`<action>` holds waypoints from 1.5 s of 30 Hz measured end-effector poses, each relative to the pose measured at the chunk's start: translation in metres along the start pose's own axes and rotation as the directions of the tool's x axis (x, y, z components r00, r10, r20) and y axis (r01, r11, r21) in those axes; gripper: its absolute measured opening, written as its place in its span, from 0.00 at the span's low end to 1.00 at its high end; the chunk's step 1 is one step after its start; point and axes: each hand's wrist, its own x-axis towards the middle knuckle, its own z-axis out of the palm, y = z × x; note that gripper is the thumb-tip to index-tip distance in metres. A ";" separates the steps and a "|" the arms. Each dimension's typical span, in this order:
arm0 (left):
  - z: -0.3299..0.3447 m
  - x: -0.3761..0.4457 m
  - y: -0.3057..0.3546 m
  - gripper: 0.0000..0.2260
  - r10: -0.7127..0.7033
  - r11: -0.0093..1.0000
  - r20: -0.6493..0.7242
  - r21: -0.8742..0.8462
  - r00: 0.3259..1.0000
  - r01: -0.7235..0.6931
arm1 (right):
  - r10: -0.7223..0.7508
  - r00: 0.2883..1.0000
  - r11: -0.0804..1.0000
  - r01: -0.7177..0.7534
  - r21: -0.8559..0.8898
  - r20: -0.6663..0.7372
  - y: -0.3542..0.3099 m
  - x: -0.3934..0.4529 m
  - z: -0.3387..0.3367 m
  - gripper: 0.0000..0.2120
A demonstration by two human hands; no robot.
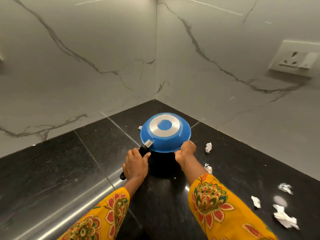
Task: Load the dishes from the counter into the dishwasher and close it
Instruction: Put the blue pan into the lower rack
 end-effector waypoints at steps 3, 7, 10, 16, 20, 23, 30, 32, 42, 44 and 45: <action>-0.008 -0.014 0.008 0.17 0.062 0.996 0.023 -0.066 0.998 -0.061 | -0.074 0.994 0.997 0.076 0.026 -0.078 -0.013 -0.018 -0.008 0.16; -0.016 -0.042 0.014 0.17 0.122 0.984 0.060 -0.134 0.991 -0.113 | -0.120 0.987 0.989 0.128 0.071 -0.106 -0.028 -0.049 -0.035 0.16; -0.021 -0.066 0.018 0.17 0.168 0.975 0.089 -0.161 0.982 -0.152 | -0.144 0.978 0.987 0.153 0.052 -0.153 -0.036 -0.072 -0.062 0.17; -0.034 -0.133 0.028 0.17 0.270 0.946 0.158 -0.228 0.950 -0.231 | -0.207 0.943 0.972 0.228 0.057 -0.260 -0.049 -0.128 -0.129 0.18; -0.041 -0.183 0.025 0.16 0.314 0.923 0.234 -0.304 0.920 -0.238 | -0.232 0.916 0.954 0.280 0.108 -0.328 -0.052 -0.170 -0.174 0.17; -0.039 -0.216 0.023 0.17 0.386 0.889 0.301 -0.375 0.872 -0.264 | -0.237 0.896 0.941 0.308 0.143 -0.375 -0.055 -0.201 -0.208 0.16; -0.038 -0.282 0.054 0.20 0.456 0.830 0.533 -0.544 0.713 -0.124 | -0.252 0.866 0.947 0.312 0.072 -0.432 -0.084 -0.272 -0.289 0.15; -0.033 -0.297 0.063 0.20 0.413 0.839 0.551 -0.540 0.725 -0.068 | -0.252 0.857 0.950 0.307 0.052 -0.449 -0.093 -0.290 -0.314 0.15; -0.009 -0.382 0.114 0.27 0.375 0.805 0.682 -0.576 0.627 0.145 | -0.203 0.918 0.975 0.156 -0.160 -0.341 -0.119 -0.392 -0.451 0.14; -0.017 -0.418 0.124 0.21 0.373 0.787 0.730 -0.576 0.573 0.221 | -0.174 0.927 0.971 0.106 -0.213 -0.331 -0.120 -0.414 -0.483 0.13; -0.018 -0.432 0.127 0.20 0.370 0.790 0.776 -0.552 0.510 0.267 | -0.159 0.933 0.967 0.082 -0.241 -0.322 -0.120 -0.424 -0.498 0.13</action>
